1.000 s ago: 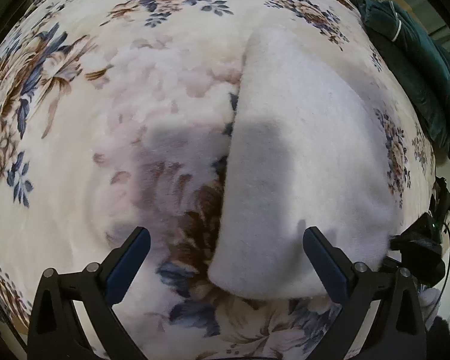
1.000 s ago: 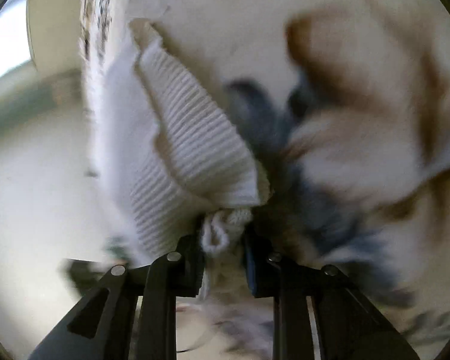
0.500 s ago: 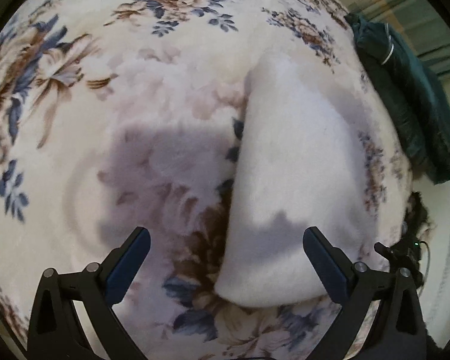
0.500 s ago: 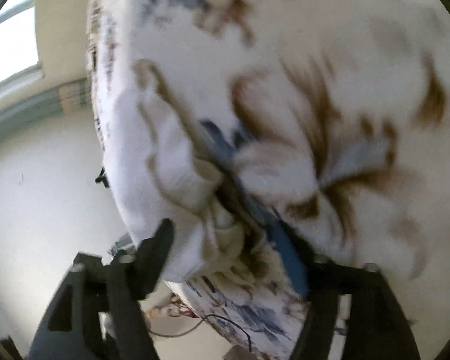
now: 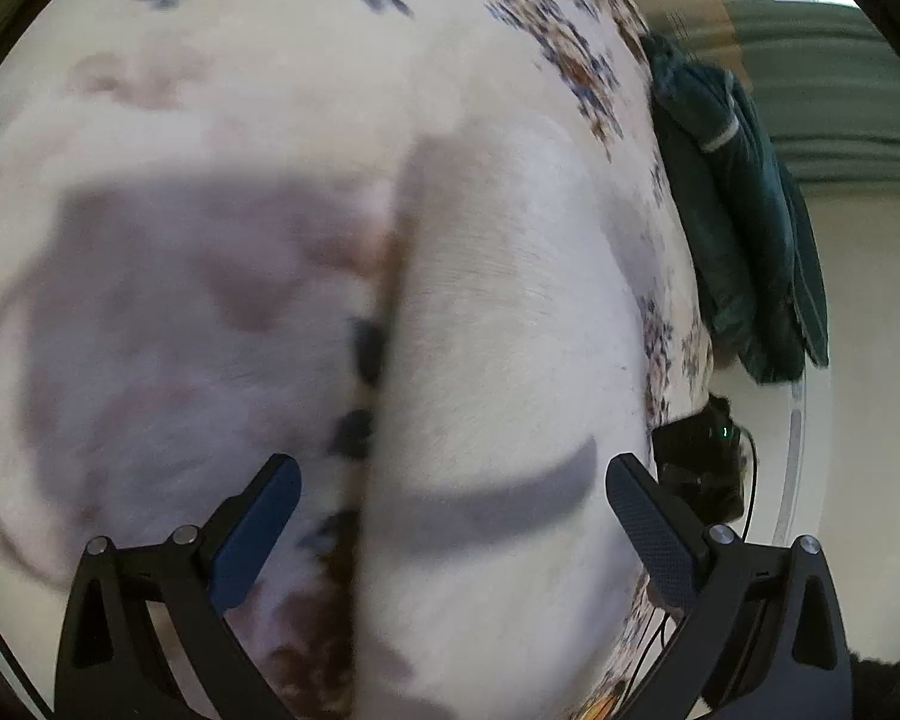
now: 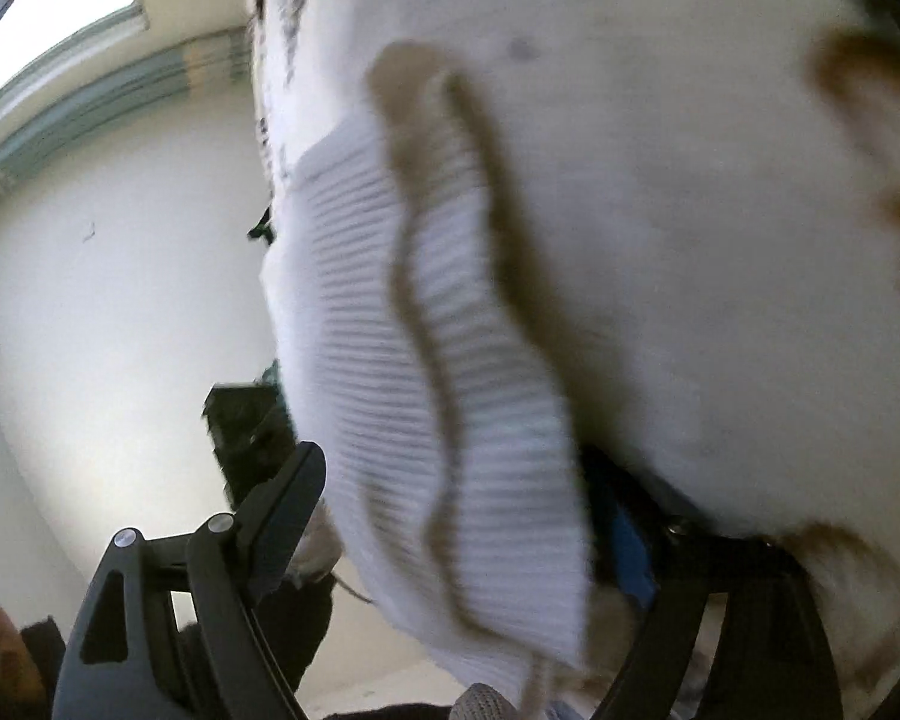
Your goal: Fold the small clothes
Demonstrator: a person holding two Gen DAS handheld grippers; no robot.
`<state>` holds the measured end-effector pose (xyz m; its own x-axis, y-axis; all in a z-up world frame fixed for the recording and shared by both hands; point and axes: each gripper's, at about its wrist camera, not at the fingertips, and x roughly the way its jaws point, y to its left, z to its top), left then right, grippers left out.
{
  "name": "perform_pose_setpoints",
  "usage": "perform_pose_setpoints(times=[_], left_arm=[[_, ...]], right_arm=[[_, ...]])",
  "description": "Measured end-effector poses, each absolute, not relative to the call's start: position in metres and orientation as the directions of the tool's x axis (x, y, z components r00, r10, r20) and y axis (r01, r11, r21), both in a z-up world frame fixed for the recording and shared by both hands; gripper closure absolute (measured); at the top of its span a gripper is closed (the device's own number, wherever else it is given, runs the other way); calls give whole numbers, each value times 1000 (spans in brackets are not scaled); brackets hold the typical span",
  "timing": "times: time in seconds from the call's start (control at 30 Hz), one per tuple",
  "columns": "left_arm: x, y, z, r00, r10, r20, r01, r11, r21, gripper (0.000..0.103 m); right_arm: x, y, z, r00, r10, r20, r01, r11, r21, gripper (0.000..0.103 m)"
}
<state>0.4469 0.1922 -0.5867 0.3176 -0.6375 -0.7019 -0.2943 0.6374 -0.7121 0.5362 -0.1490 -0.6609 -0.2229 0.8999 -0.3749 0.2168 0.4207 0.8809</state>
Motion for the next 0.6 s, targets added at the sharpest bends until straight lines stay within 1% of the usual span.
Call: perform_pose_setpoints(times=[0.13, 0.2, 0.33, 0.4, 0.43, 0.47, 0.5, 0.53, 0.57, 0.6], left_arm=[[457, 172, -588, 281, -671, -687, -254, 638, -727, 0], [464, 162, -590, 255, -675, -692, -241, 649, -722, 0], [469, 154, -590, 250, -662, -707, -231, 668, -707, 0], [470, 155, -585, 280, -661, -696, -212, 665, -717, 0], [470, 155, -582, 293, -658, -694, -198, 668, -717, 10], [470, 156, -580, 295, -642, -708, -193, 685, -702, 32], [471, 156, -578, 287, -626, -725, -191, 704, -684, 43], [471, 160, -576, 298, -618, -727, -194, 707, -680, 58], [474, 161, -574, 303, -619, -725, -200, 702, -683, 64], [474, 163, -572, 303, -620, -724, -205, 699, -685, 65]], right_arm=[[551, -109, -661, -281, 889, -362, 180, 420, 890, 16], [550, -98, -661, -302, 890, -341, 167, 401, 901, 16], [543, -95, -657, -327, 878, -350, 141, 411, 901, 16], [541, -100, -657, -318, 881, -351, 158, 414, 897, 21], [542, -99, -656, -313, 880, -357, 156, 418, 895, 32], [543, -99, -656, -307, 877, -370, 155, 429, 890, 47], [543, -100, -656, -299, 874, -382, 158, 440, 884, 54], [544, -93, -653, -292, 873, -390, 159, 446, 881, 62], [543, -93, -651, -279, 875, -396, 157, 449, 880, 68], [542, -93, -646, -263, 875, -407, 148, 453, 879, 69]])
